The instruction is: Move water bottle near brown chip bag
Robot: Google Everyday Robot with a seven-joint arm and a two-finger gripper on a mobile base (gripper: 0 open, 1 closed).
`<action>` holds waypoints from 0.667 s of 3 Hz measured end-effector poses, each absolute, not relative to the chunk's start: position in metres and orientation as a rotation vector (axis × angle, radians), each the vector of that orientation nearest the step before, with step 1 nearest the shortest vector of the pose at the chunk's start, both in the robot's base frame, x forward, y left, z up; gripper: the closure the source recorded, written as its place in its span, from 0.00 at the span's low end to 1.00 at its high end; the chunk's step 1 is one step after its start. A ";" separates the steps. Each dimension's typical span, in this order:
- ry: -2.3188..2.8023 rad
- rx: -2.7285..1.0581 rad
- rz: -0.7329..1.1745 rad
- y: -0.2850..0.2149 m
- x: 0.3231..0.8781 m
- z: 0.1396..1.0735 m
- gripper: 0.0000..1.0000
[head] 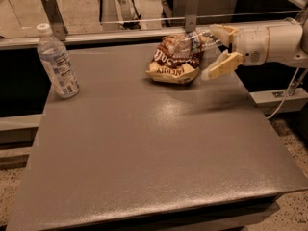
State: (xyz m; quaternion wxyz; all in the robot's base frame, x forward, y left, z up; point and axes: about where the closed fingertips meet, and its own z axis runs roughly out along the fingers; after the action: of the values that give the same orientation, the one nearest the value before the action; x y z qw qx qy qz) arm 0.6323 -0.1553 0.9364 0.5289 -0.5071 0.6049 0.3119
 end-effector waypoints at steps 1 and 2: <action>1.453 -1.210 0.739 -0.162 0.628 0.936 0.00; 1.473 -1.212 0.728 -0.174 0.619 0.935 0.00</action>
Offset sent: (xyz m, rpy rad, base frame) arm -0.0256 -0.0397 -0.0026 -0.0403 0.0187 -0.0401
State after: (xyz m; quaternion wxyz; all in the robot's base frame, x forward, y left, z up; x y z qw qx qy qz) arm 0.6186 -0.1736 0.9346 0.5228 -0.5060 0.6150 0.3040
